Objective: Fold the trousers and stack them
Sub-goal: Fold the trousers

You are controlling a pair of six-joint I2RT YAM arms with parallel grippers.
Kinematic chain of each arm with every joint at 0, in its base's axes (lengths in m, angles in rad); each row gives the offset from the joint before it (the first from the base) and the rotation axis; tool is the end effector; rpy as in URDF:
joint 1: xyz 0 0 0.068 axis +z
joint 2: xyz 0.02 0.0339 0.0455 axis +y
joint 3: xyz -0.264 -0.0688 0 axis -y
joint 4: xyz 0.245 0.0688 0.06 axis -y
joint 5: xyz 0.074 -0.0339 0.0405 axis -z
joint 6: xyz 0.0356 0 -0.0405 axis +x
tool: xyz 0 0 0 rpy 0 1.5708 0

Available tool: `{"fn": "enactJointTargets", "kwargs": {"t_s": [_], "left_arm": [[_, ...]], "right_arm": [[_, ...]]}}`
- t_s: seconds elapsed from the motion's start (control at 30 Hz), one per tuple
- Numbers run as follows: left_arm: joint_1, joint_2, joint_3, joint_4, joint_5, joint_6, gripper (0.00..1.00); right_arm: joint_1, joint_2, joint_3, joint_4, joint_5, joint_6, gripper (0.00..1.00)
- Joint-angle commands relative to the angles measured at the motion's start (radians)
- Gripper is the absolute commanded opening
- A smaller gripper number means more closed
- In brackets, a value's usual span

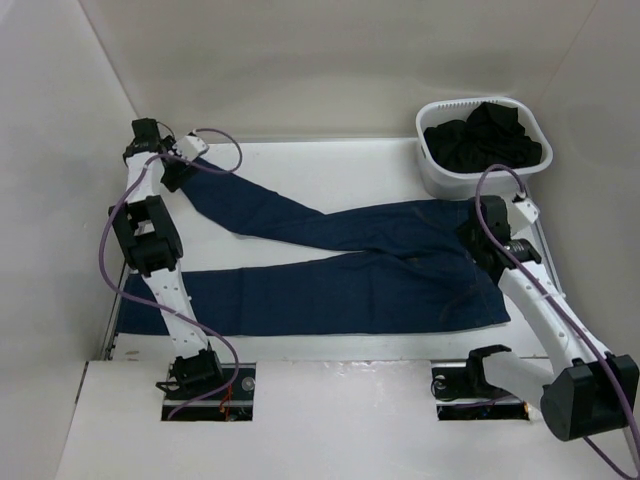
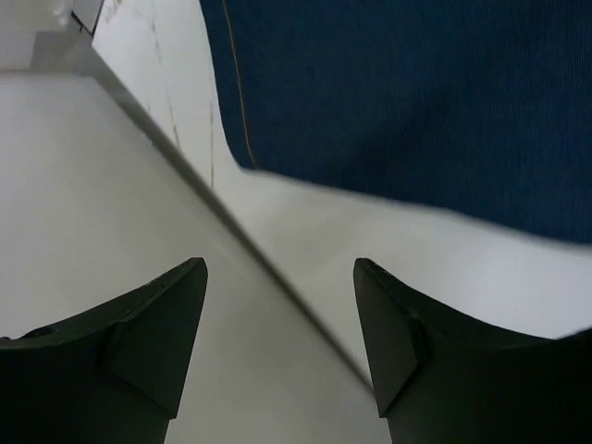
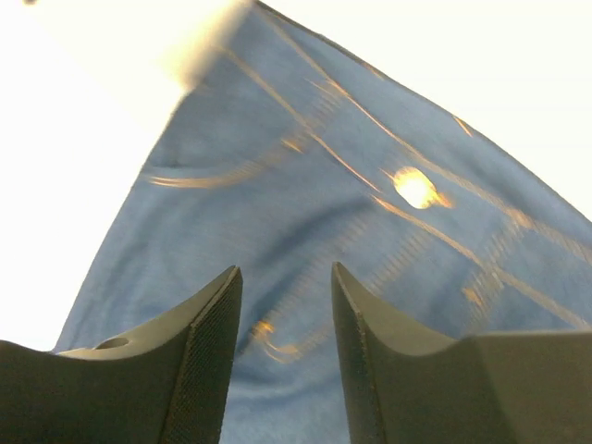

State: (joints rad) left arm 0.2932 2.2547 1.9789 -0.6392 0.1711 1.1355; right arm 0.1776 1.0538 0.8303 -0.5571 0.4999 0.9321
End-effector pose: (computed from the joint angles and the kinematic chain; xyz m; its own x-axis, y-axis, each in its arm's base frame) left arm 0.4856 0.1403 0.2227 -0.4881 0.7860 -0.3795 0.6098 0.6181 0.4960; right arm 0.2161 0.0215 0.2731 -0.2683 0.6677 -0.6944 0.6635 0.6507 0.3693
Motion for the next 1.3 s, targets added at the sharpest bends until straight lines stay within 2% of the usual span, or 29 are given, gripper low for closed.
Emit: {"fn": "enactJointTargets", "kwargs": {"t_s": [0.0,0.2,0.37,0.5,0.63,0.8,0.87,1.0,1.03,1.1,1.13,1.27], "left_arm": [[0.005,0.043,0.182,-0.076,0.086,-0.343,0.64],[0.004,0.132,0.236,0.082,0.094,-0.69,0.65],[0.022,0.198,0.271,0.171,0.054,-0.87,0.65],[0.019,0.224,0.282,0.164,0.027,-0.904,0.65],[0.03,0.195,0.206,0.18,-0.013,-0.908,0.64],[0.045,0.215,0.21,0.179,-0.004,-0.913,0.64],[0.044,0.223,0.209,0.158,-0.004,-0.875,0.64],[0.037,0.244,0.205,0.089,0.001,-0.791,0.48],[0.036,0.244,0.205,0.067,0.002,-0.763,0.41],[0.024,0.237,0.199,0.032,-0.008,-0.711,0.17],[0.018,0.224,0.19,0.02,-0.013,-0.686,0.09],[0.013,0.128,0.118,0.019,-0.068,-0.626,0.0]], "right_arm": [[0.03,0.032,0.073,0.178,0.04,-0.243,0.49],[0.043,0.121,0.134,0.22,0.014,-0.292,0.5],[0.085,0.207,0.231,0.194,-0.003,-0.317,0.5],[0.153,0.277,0.323,0.161,0.012,-0.364,0.51],[0.217,0.328,0.398,0.132,0.046,-0.395,0.52],[0.23,0.348,0.406,0.126,0.072,-0.383,0.53],[0.221,0.371,0.415,0.111,0.078,-0.372,0.56],[0.136,0.442,0.466,0.062,0.075,-0.342,0.6],[0.113,0.469,0.486,0.051,0.066,-0.345,0.6],[0.081,0.526,0.529,0.034,0.054,-0.36,0.63],[0.069,0.552,0.549,0.028,0.049,-0.366,0.64],[0.044,0.675,0.622,0.017,0.009,-0.401,0.7]]}}
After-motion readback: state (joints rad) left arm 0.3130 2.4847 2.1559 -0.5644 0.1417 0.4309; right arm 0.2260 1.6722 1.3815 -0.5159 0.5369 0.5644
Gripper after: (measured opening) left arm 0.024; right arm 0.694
